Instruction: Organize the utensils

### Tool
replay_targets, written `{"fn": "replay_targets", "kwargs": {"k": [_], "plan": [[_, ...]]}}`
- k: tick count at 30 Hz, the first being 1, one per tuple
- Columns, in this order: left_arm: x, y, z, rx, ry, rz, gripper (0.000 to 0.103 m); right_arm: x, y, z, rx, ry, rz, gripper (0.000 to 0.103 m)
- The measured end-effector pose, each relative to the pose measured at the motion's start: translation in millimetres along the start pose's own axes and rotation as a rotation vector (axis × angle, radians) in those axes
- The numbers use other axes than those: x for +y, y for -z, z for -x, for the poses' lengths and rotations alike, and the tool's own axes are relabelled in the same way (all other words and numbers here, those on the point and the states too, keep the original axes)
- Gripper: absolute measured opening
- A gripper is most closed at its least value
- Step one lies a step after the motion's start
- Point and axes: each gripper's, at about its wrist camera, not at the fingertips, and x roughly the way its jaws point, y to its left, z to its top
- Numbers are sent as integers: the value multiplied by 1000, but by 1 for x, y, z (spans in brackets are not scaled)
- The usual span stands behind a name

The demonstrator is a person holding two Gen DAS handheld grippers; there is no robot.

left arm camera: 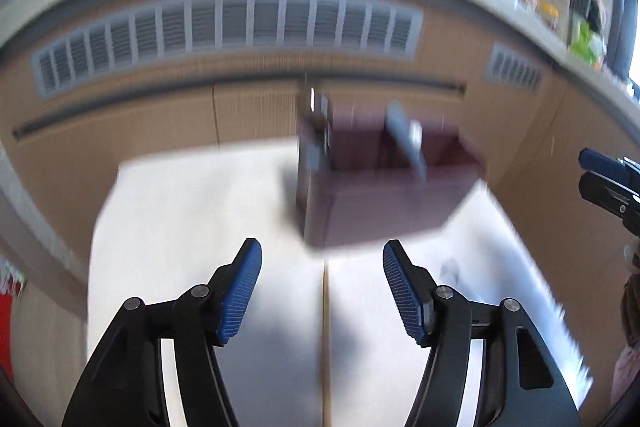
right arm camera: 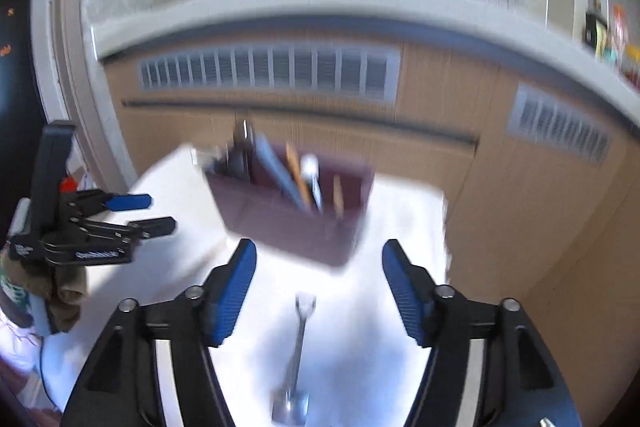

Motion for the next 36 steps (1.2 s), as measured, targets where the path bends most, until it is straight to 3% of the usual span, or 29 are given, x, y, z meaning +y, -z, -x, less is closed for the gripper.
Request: {"fn": "replay_targets", "kwargs": {"k": [4,7,10,14,16,18,21,30,32,36], "plan": [[3,44,-14,114,-21,26,65,-8,57,-43,196,-13,-108,63],[5,71,-14,172,-22,59,65,-5,87,-50,243,3,-124,63],[5,87,-6,185,-19,83,74,5,110,-43,257,-10,-117,63],[0,97,-2,183,-13,90,76,18,124,-38,253,-13,-79,61],[-2,100,-3,186,-5,94,76,23,124,-43,262,-11,-64,48],[-5,102,-2,186,-1,94,76,29,127,-44,253,14,-43,45],[-8,104,0,182,11,97,76,35,127,-42,248,18,-24,31],[-12,103,-7,205,8,103,76,40,130,-39,219,35,-17,32],[-9,97,-14,200,28,112,72,38,131,-39,213,31,-22,32],[-5,79,-32,239,-16,58,37,36,133,-37,199,32,-31,34]]}}
